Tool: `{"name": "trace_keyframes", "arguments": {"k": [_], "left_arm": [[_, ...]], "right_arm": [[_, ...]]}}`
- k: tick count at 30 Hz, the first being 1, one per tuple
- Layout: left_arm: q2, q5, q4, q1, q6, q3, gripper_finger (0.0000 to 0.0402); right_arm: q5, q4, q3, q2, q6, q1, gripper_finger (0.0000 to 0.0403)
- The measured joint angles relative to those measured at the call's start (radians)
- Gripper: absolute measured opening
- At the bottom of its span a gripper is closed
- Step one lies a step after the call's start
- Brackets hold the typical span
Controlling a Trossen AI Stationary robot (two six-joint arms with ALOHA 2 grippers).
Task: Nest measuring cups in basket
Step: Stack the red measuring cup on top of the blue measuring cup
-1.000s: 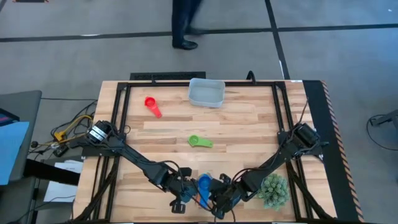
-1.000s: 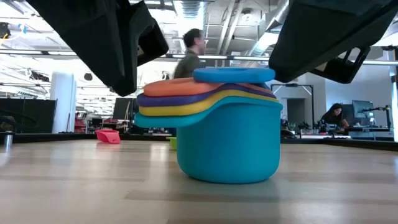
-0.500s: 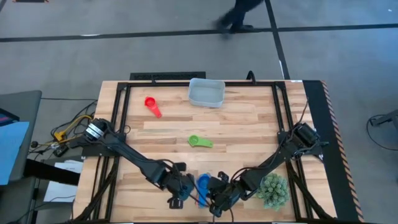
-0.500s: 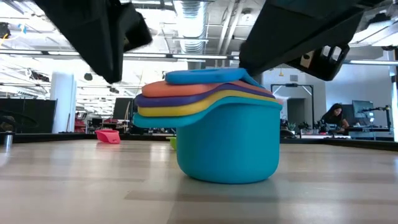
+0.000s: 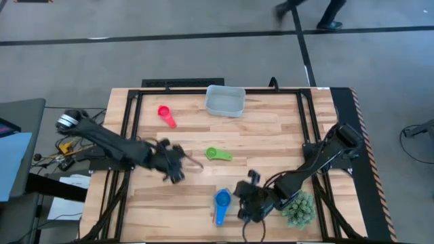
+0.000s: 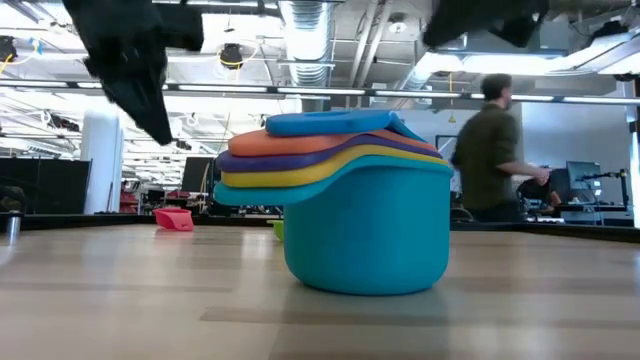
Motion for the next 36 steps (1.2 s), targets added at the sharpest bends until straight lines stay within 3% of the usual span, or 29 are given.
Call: {"name": "trace_keyframes", "arguments": {"k": [6,14,20,25,28,32,36], "left_arm": [[-0.219,-0.034,0.025,0.211,0.015,-0.188,0.0055],[-0.325,-0.04,0.055,0.521,0.143,-0.265,0.006],[-0.318,-0.018,0.071,0.787,0.256,-0.268,0.0105],[-0.281,-0.006,0.126,1.0,0.346,-0.268,0.0154],[-0.225,0.055,0.202,1.106,0.39,-0.268,0.0174],[-0.121,0.147,0.33,1.21,0.43,-0.268,0.0182],[-0.009,0.149,0.391,1.276,0.455,-0.268,0.0175]], "right_arm": [[-0.042,-0.019,-0.163,-0.074,0.008,-0.123,0.0038],[-0.189,0.302,-0.432,-0.209,-0.051,-0.31,0.0018],[-0.265,0.355,-0.518,-0.306,-0.065,-0.414,0.0054],[-0.268,0.376,-0.546,-0.327,-0.084,-0.459,0.0118],[-0.268,0.381,-0.546,-0.327,-0.094,-0.473,0.016],[-0.252,0.381,-0.546,-0.327,-0.098,-0.481,0.0198],[-0.251,0.373,-0.545,-0.327,-0.098,-0.476,0.0211]]}}
